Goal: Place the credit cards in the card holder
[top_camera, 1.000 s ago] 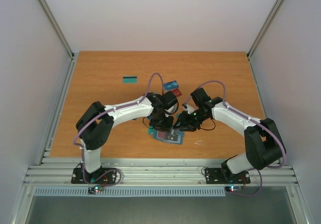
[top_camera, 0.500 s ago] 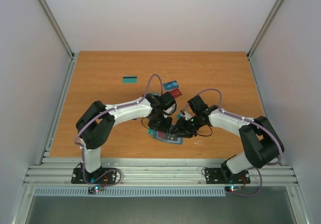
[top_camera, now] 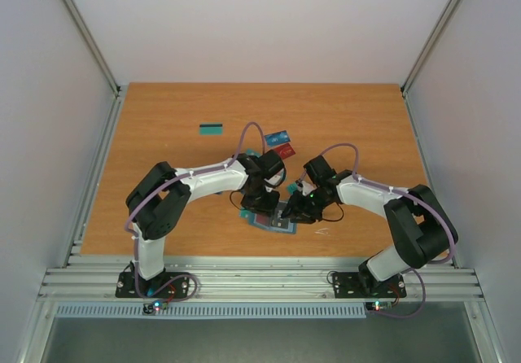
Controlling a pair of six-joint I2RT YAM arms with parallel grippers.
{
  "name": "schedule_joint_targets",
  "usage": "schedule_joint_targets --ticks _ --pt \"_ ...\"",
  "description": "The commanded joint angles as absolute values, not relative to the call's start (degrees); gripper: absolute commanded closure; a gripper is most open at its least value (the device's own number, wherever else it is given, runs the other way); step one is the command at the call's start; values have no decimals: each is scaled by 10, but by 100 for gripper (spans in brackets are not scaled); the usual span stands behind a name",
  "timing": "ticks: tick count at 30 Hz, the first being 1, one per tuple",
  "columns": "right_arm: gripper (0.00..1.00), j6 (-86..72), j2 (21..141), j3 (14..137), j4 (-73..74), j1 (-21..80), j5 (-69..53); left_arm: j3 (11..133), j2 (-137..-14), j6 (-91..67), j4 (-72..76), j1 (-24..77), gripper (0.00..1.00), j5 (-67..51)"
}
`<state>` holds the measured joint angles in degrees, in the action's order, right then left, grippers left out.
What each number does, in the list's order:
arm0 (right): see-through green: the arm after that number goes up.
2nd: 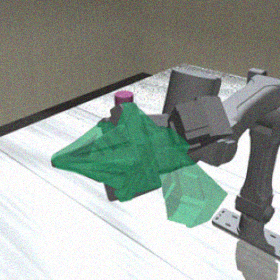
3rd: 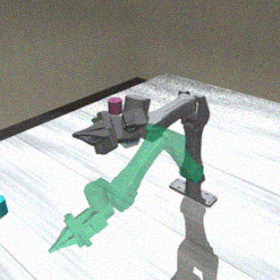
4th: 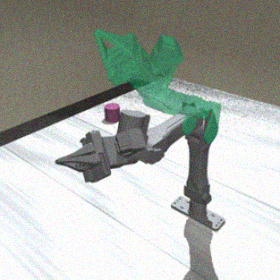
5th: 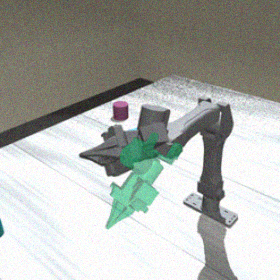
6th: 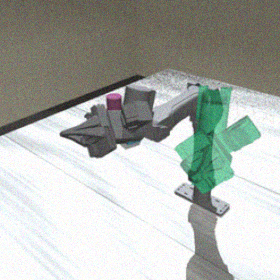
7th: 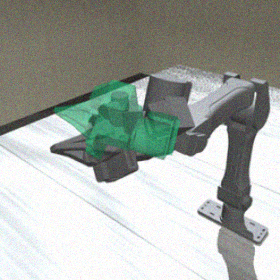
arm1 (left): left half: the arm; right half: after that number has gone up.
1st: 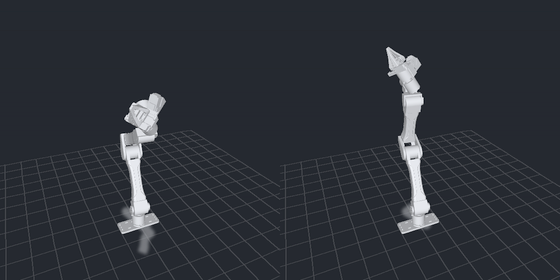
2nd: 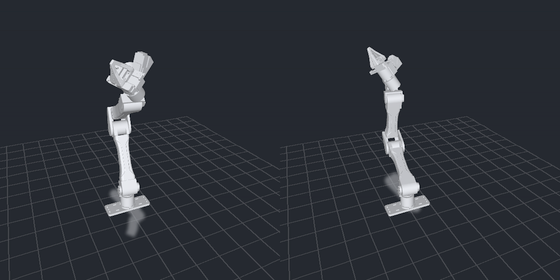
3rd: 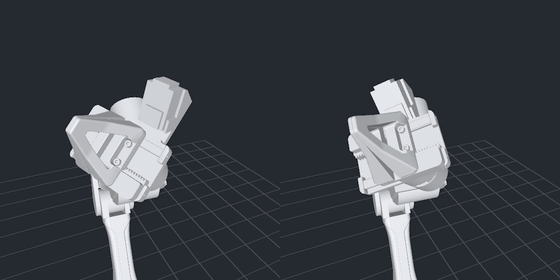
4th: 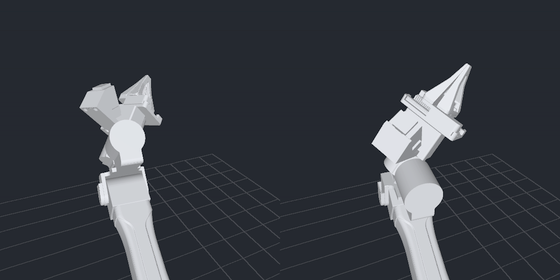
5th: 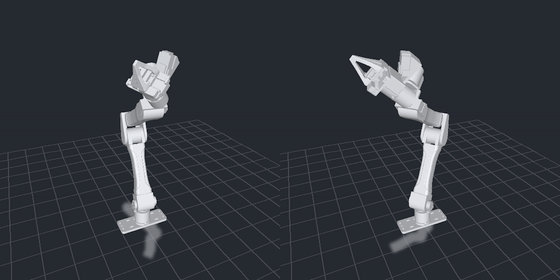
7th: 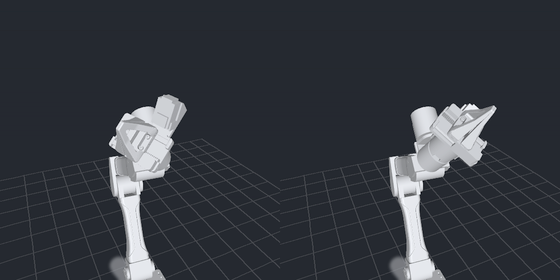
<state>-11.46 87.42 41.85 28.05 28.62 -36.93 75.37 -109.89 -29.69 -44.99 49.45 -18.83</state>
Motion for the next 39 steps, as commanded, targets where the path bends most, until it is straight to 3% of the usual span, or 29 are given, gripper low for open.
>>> schedule_joint_targets --ticks 1,39 --pt "63 -99 885 428 300 290 -342 738 -1111 -284 -427 489 97 -195" --pt "58 -125 895 404 231 290 -396 644 -1117 -279 -354 471 99 -224"
